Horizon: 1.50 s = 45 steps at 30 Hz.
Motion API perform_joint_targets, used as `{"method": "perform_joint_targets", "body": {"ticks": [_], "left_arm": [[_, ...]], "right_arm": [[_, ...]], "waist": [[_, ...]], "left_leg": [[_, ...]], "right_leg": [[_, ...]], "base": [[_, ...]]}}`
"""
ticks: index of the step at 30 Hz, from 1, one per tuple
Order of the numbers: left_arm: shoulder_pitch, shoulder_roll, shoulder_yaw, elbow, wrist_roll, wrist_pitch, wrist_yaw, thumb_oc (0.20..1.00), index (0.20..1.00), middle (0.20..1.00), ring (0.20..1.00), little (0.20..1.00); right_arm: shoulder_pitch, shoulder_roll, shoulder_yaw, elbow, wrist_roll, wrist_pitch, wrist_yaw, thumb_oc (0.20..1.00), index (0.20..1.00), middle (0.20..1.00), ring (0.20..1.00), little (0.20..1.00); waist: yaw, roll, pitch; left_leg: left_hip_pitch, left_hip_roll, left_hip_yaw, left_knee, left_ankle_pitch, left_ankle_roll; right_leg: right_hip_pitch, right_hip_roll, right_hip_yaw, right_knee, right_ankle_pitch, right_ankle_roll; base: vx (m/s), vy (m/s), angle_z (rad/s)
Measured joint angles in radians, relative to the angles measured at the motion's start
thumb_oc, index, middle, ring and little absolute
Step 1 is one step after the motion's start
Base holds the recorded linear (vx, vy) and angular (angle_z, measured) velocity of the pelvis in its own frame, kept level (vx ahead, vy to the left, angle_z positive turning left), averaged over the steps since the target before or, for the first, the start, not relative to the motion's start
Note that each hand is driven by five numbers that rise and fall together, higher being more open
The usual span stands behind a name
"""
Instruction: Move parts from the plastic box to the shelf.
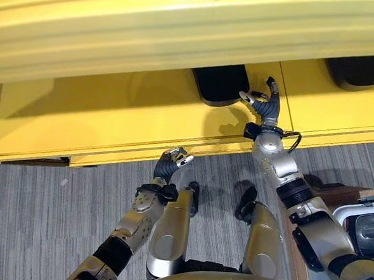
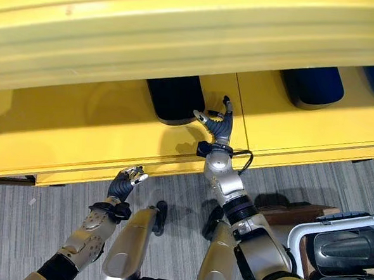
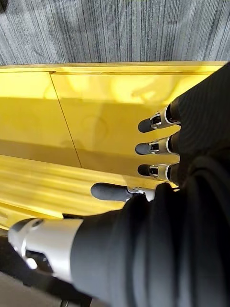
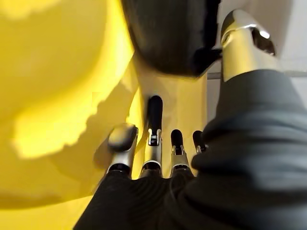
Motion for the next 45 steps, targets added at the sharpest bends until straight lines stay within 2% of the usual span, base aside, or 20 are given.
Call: {"method": "perform_joint_targets", "body": {"ticks": [6, 10, 22, 30, 34, 45], "left_arm": [[0.018, 0.023, 0.007, 0.000, -0.001, 0.000, -0.020, 1.000, 1.000, 1.000, 1.000, 1.000], [0.014, 0.024, 0.007, 0.000, -0.002, -0.001, -0.039, 1.000, 1.000, 1.000, 1.000, 1.000], [0.022, 0.028, 0.008, 0.000, -0.020, -0.001, -0.056, 1.000, 1.000, 1.000, 1.000, 1.000], [0.026, 0.027, 0.009, 0.002, -0.028, -0.001, -0.060, 1.000, 1.000, 1.000, 1.000, 1.000], [0.028, 0.027, 0.013, 0.002, -0.028, -0.001, -0.068, 1.000, 1.000, 1.000, 1.000, 1.000], [0.032, 0.026, 0.029, 0.016, -0.021, -0.001, -0.082, 1.000, 1.000, 1.000, 1.000, 1.000]], "right_arm": [[-0.066, -0.052, -0.012, 0.059, -0.109, 0.030, -0.033, 1.000, 1.000, 1.000, 1.000, 1.000], [-0.077, -0.087, -0.038, 0.079, -0.110, 0.035, -0.038, 1.000, 1.000, 1.000, 1.000, 1.000], [-0.114, -0.086, -0.035, 0.127, -0.095, 0.042, -0.007, 1.000, 1.000, 1.000, 1.000, 1.000], [-0.115, -0.090, -0.014, 0.127, -0.061, 0.020, 0.082, 1.000, 1.000, 1.000, 1.000, 1.000], [-0.098, -0.087, 0.011, 0.077, -0.002, 0.021, 0.133, 1.000, 1.000, 1.000, 1.000, 1.000], [-0.031, -0.046, 0.043, -0.027, 0.032, 0.007, 0.154, 1.000, 1.000, 1.000, 1.000, 1.000]], "waist": [[0.010, 0.010, 0.010], [0.029, 0.024, 0.017], [0.030, 0.025, 0.017], [0.027, 0.026, 0.017], [0.019, 0.026, 0.016], [-0.007, 0.028, 0.009]], "left_leg": [[0.000, -0.007, -0.009, -0.002, 0.003, -0.003], [0.001, -0.015, -0.017, -0.004, 0.007, -0.003], [0.006, -0.023, -0.023, -0.006, 0.009, -0.003], [0.018, -0.022, -0.024, -0.019, 0.015, -0.012], [0.020, -0.018, -0.024, -0.019, 0.016, -0.014], [0.028, -0.014, -0.022, -0.030, 0.018, -0.019]], "right_leg": [[0.001, -0.011, -0.013, 0.010, -0.002, 0.002], [0.006, -0.021, -0.022, 0.017, -0.006, 0.004], [0.007, -0.033, -0.024, 0.037, -0.022, 0.000], [0.007, -0.034, -0.024, 0.046, -0.031, -0.004], [0.008, -0.032, -0.024, 0.047, -0.032, -0.006], [0.012, -0.028, -0.023, 0.041, -0.033, -0.007]], "base": [[0.01, -0.002, 0.06], [0.02, 0.002, 0.09], [0.00, 0.002, 0.02], [0.00, 0.000, 0.00], [0.00, 0.000, 0.00], [0.00, 0.000, 0.00]]}}
